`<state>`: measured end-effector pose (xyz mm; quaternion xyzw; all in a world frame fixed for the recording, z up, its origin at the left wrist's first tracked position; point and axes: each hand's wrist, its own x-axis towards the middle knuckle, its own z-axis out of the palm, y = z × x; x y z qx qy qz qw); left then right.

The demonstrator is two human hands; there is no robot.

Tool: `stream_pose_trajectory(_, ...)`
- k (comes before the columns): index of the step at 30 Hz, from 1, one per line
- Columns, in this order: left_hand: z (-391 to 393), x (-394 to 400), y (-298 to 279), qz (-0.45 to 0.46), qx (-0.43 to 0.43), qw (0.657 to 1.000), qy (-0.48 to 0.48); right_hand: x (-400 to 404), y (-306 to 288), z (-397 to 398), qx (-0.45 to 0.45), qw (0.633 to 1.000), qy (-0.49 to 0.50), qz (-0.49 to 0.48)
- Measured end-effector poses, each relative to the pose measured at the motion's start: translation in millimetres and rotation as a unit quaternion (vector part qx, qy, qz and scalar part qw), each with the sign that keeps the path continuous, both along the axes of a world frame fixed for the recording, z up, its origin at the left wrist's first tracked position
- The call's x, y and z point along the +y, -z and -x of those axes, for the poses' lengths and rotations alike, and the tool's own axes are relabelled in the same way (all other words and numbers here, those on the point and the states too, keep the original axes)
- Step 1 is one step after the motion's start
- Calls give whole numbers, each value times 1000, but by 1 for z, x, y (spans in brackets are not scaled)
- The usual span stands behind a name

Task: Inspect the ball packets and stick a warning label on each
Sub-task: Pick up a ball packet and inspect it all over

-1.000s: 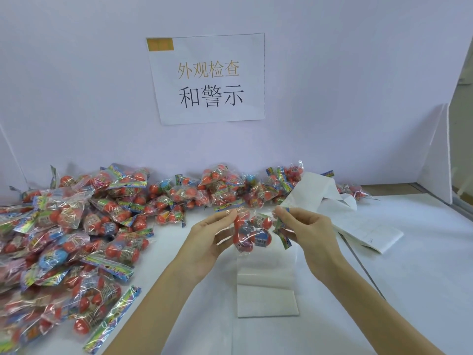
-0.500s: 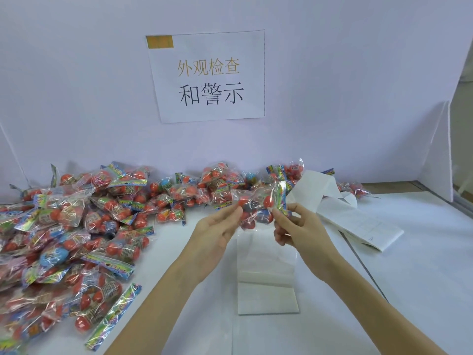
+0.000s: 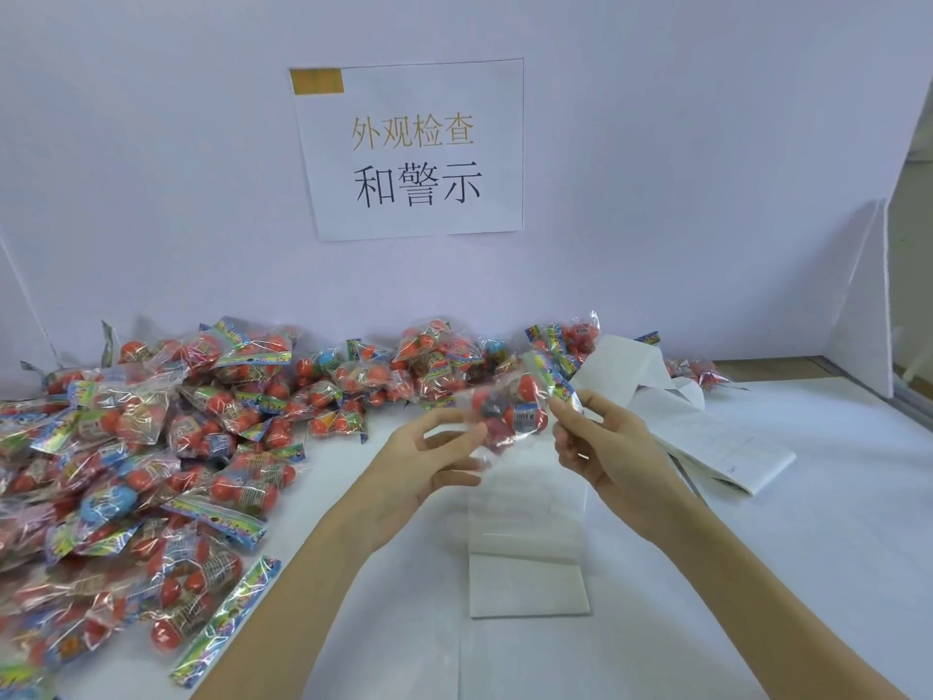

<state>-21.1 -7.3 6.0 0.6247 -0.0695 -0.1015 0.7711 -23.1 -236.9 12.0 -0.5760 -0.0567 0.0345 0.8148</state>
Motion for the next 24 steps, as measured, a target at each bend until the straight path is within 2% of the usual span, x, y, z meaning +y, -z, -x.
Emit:
stream_pose_trajectory(2, 0, -1, -1, -10, -18, 1000, -18, -3, -3, 0, 22, 998, -54, -22)
stream_pose_trajectory(7, 7, -13, -1, -75, -75, 994, 3, -4, 2, 0, 28, 994, -98, 45)
stream_pose_trajectory(9, 9, -17, 0, -79, -79, 993, -32, -4, 2, 1, 22, 996, -66, 65)
stream_pose_trajectory(12, 9, -20, -2, -87, -72, 991, -77, -2, 4, -1, -29, 987, 44, 153)
stream_pose_trajectory(14, 9, -21, -2, -81, -63, 990, -93, 2, 7, -1, -56, 981, 85, 167)
stream_pose_trajectory(17, 8, -20, 1, -33, -48, 990, -129, 5, 6, 1, -22, 993, 9, 119)
stream_pose_trajectory(20, 6, -14, 0, 16, -29, 991, -131, 7, 7, 3, -10, 986, -62, 151)
stream_pose_trajectory(24, 5, -12, -3, -19, -16, 997, -74, 6, 6, 5, -5, 985, -57, 163)
